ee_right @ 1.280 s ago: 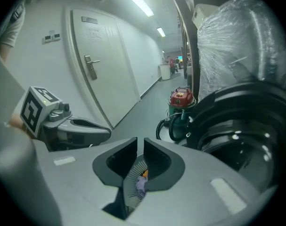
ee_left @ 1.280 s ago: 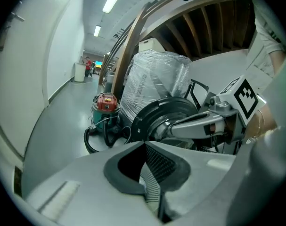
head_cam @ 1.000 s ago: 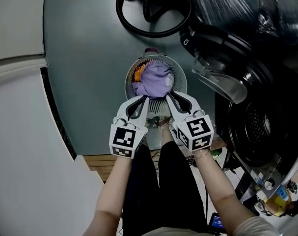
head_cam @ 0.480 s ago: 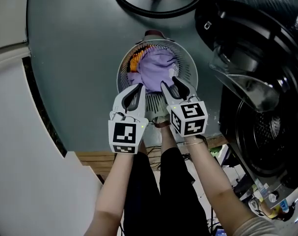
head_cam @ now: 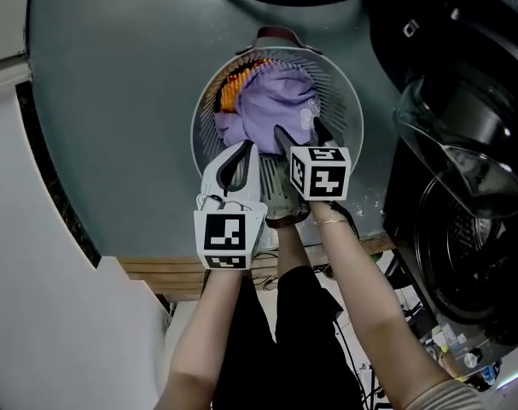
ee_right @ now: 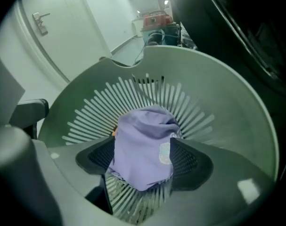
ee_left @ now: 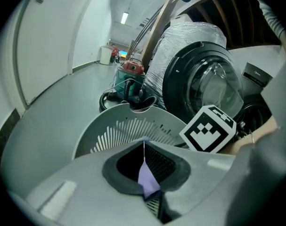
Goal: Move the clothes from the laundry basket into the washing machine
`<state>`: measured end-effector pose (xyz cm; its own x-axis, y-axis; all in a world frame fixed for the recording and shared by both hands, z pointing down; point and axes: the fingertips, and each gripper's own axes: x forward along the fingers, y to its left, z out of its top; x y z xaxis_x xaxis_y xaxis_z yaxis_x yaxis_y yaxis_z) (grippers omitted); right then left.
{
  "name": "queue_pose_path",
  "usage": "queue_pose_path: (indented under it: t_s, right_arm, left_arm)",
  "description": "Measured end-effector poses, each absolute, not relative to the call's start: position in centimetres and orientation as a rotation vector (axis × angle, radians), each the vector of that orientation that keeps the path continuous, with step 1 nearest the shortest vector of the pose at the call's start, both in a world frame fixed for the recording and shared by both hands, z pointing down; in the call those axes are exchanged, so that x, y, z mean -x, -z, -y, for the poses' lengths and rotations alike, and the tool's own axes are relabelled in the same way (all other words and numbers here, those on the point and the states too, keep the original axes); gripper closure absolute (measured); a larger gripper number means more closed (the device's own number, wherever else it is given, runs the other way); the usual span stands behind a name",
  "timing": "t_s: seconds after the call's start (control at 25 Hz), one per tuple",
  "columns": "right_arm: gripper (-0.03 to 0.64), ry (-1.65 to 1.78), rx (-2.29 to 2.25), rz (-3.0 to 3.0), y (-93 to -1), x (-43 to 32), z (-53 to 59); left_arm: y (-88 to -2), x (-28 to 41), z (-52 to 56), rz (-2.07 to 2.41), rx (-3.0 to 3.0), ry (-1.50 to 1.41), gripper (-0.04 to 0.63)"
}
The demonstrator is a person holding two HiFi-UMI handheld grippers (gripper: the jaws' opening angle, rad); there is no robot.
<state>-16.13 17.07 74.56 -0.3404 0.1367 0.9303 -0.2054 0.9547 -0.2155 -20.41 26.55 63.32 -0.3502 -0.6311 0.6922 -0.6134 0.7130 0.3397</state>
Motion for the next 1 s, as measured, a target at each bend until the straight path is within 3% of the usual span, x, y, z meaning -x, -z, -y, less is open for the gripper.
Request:
queue_pose_path:
  t_s: [0.24, 0.48, 0.56, 0.84, 1.0]
  right_arm:
    - [0.218, -0.369, -0.17, 1.79, -78.8, 15.1, -15.3]
    - [0.259, -0.375, -0.213, 1.72, -81.4, 14.3, -15.0]
    - [0.295, -0.376, -0.221, 1.7, -82.0, 14.1, -15.0]
    - [0.532, -0.326, -0.256, 1.677, -81.9, 13.2, -14.1]
    - [0.552, -0.421, -0.225, 1.74, -79.6, 14.0, -14.5]
  left_arm:
    - [-64.9, 20.1, -26.5, 2.045, -0.948, 0.064, 0.593]
    - [-65.2, 20.4, -26.4, 2.053, -0.957, 0.073, 0.594]
    - [-65.4, 20.7, -26.2, 2.051, -0.957, 0.082, 0.594]
    - [-66.2, 20.6, -26.0, 2.029, -0.95, 0.077, 0.594]
    - [-66.1, 20.2, -25.8, 1.982, -0.972, 0.064, 0.592]
